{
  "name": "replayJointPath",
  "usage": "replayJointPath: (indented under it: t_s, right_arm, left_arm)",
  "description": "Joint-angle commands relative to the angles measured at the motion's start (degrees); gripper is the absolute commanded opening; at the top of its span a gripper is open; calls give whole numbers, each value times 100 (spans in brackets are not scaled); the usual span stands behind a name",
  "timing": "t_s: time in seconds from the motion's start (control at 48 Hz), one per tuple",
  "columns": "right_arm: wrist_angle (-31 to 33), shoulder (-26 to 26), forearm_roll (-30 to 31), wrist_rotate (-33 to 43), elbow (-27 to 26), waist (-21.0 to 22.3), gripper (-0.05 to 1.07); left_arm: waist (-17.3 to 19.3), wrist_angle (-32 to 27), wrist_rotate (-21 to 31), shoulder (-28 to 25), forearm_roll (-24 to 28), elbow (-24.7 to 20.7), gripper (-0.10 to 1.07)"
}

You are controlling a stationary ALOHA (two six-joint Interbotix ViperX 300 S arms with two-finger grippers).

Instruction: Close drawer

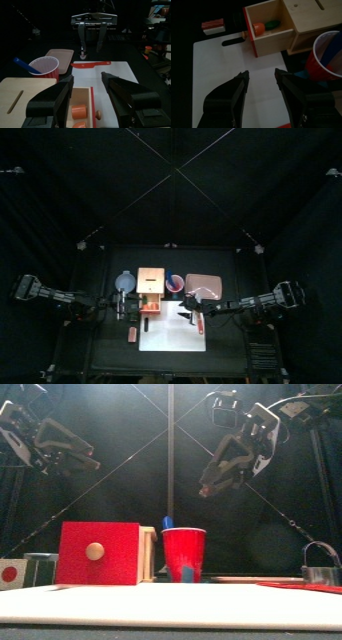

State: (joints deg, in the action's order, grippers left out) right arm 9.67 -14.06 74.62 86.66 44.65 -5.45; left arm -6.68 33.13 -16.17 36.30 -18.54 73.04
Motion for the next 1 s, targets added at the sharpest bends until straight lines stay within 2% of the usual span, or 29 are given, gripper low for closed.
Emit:
replayJointPath:
  t_s: [0.0, 0.375, 0.542, 0.708, 0.771, 0.833, 0.917, 0.979]
  right_arm:
    - [0, -167, 18, -9, -132, -35, 82]
    - [0, -105, -26, 0, -369, -114, 82]
    - [-18, 167, -255, 44, -580, -185, 82]
    - [-149, 475, -694, -18, -773, -264, 82]
    - [-229, 554, -738, -18, -835, -299, 81]
    - [-325, 624, -773, -18, -896, -360, 81]
    - [-413, 747, -835, 44, -984, -439, 79]
    - [-492, 826, -976, 9, -1028, -483, 74]
  left_arm:
    - [18, 26, 0, -9, -9, -105, 85]
    - [114, 26, -18, -9, 0, -149, 85]
    - [378, 26, 0, -9, -53, -229, 85]
    - [765, -44, -9, -9, -325, -536, 85]
    - [940, -378, -9, -9, -483, -738, 85]
    - [1213, -1020, -9, -9, -694, -993, 85]
    - [1784, -2162, 0, -9, -993, -1397, 85]
    - [2373, -3041, 0, -53, -1187, -1740, 83]
